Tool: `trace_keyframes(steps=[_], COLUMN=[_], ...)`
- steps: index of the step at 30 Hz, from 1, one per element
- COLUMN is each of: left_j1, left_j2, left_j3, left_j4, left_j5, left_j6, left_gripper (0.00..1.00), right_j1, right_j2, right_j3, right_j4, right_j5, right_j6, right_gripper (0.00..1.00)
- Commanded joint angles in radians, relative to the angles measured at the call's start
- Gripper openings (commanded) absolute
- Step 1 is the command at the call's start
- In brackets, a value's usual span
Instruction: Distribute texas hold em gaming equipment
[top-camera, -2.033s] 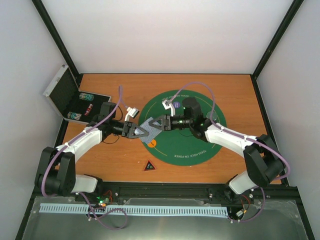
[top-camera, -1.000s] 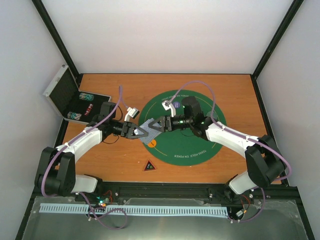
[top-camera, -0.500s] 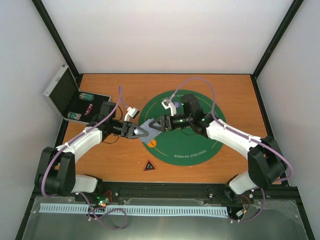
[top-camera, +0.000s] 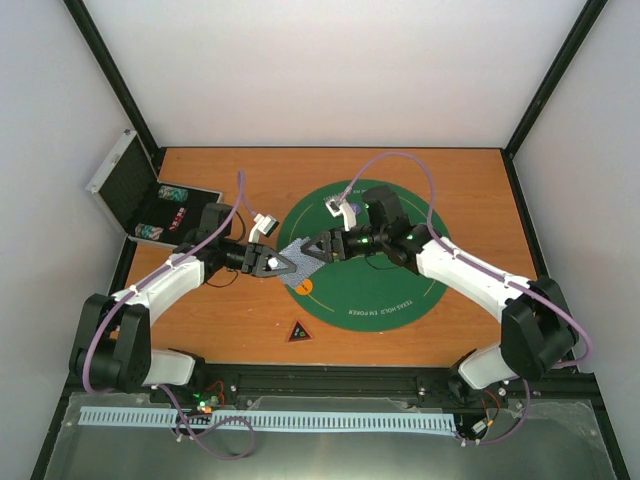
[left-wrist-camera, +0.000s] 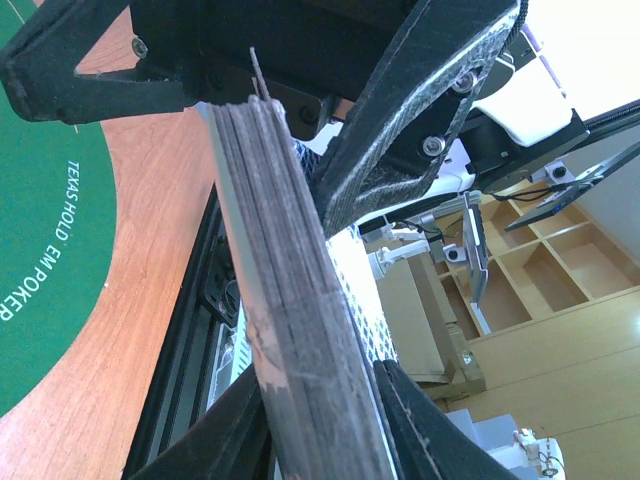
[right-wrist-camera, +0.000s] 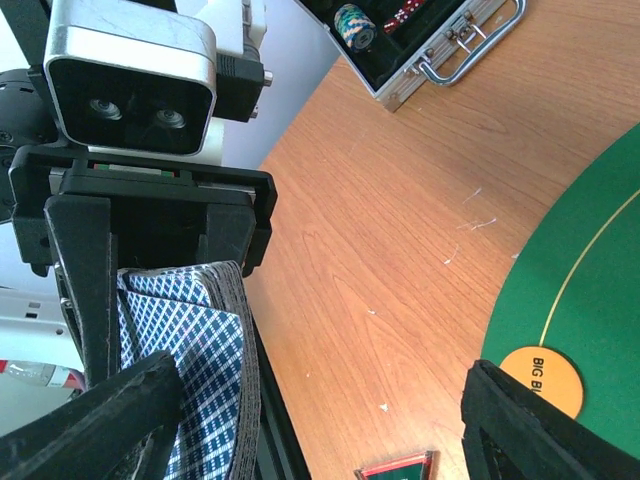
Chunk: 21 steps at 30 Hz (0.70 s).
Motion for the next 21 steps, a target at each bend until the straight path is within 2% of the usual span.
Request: trace_keyframes(steps=[1, 3, 12, 13, 15, 16, 21], left_j1=[-0.003, -0.003, -0.003, -0.003, -0.003, -0.003, -0.003], left_j2=[-0.02, -0.018, -0.014, -0.013, -0.013, -0.012, -0.007], left_j3=[0.005, 0.005, 0.006, 0.006, 0.005, 0.003, 0.001], left_j4=[0.029, 0.028, 0.029, 0.028, 0.028, 0.028, 0.004], left_j5=[0.04, 0.039, 0.043, 0.043, 0.044, 0.041, -0.006], left_j6=[0.001, 0.002, 0.003, 0.003, 0.004, 0.002, 0.002], left_gripper=[0.27, 0.27, 0.25, 0.23, 0.13, 0.03, 0.01], right_j1=[-0.011, -0.006, 0.02, 0.021, 0.023, 0.023, 0.023], right_j2=[-0.027, -0.017, 0.031, 0.034, 0.038, 0.04, 0.05], right_j3=[0.037, 0.047, 0.067, 0.068, 0.067, 0.065, 0.056], right_j4=[-0.032, -0.011, -0.022, -0.022, -0.03, -0.031, -0.019], right_j5=[-0.021, -0.081, -0.096, -0.095, -0.091, -0.084, -0.088], right_j6=[-0.03, -0.025, -0.047, -0.048, -0.051, -0.053, -0.042], right_gripper=[0.78, 0.81, 0.86, 0.86, 0.85, 0.85, 0.85])
